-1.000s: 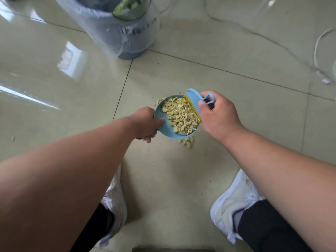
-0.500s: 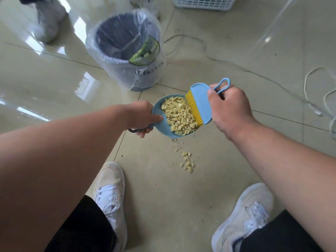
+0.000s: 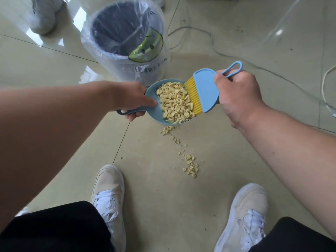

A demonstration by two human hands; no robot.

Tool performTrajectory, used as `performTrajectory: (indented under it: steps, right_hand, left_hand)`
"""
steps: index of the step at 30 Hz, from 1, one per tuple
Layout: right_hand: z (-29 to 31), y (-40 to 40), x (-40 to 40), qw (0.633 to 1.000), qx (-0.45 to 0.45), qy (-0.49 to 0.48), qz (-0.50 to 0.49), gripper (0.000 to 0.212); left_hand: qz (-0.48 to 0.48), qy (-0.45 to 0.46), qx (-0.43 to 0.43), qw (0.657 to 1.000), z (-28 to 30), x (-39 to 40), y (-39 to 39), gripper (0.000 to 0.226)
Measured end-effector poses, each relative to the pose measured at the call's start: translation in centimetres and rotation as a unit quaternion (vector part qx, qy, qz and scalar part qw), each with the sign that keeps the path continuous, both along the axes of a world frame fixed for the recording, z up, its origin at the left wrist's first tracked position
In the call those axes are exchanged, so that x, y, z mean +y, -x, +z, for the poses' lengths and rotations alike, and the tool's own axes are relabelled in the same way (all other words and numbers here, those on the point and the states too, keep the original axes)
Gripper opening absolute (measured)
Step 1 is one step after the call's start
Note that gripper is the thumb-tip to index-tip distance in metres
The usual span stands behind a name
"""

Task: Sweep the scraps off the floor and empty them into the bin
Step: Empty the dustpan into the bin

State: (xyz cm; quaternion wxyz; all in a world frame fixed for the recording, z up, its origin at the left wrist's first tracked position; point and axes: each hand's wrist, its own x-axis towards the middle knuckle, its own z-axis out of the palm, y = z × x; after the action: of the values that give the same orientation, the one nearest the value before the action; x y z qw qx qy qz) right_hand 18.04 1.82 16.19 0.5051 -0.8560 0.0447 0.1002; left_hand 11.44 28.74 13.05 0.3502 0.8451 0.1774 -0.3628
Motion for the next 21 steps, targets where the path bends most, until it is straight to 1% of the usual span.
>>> performTrajectory:
  steps: [3, 6, 9, 11, 13, 16, 19, 21]
  right_hand:
    - [1.5, -1.5, 2.4, 0.999, 0.008, -0.04, -0.008, 0.029]
    - [3.3, -2.6, 5.1, 0.998, 0.006, -0.07, 0.002, 0.029]
    - [5.0, -3.8, 7.9, 0.997, 0.001, -0.078, 0.013, 0.033]
    - [6.1, -4.7, 9.9, 0.997, -0.005, -0.078, 0.02, 0.029]
    - [7.1, -5.5, 12.0, 0.997, -0.008, -0.077, 0.027, 0.027]
    - [8.1, -6.8, 15.2, 0.997, -0.013, -0.071, 0.04, 0.033]
    - [7.5, -8.4, 18.2, 0.996, -0.018, -0.071, 0.051, 0.031]
    - [6.6, -9.3, 19.8, 0.996, -0.013, -0.071, 0.054, 0.029]
  left_hand:
    - [0.004, -0.007, 0.003, 1.0, 2.3, 2.4, -1.1, 0.05]
    - [0.012, -0.011, 0.005, 1.0, 4.6, 5.2, -1.9, 0.057]
    - [0.049, -0.01, 0.0, 0.999, 7.2, 7.8, -2.7, 0.049]
    - [0.072, -0.011, -0.006, 0.997, 8.8, 9.5, -3.2, 0.04]
    - [0.088, -0.017, -0.005, 0.996, 10.2, 11.2, -3.7, 0.035]
    - [0.113, -0.039, -0.003, 0.993, 11.4, 13.8, -4.8, 0.033]
    - [0.128, -0.068, 0.0, 0.989, 11.6, 16.0, -6.4, 0.036]
    - [0.134, -0.088, -0.004, 0.987, 11.3, 17.2, -7.7, 0.035]
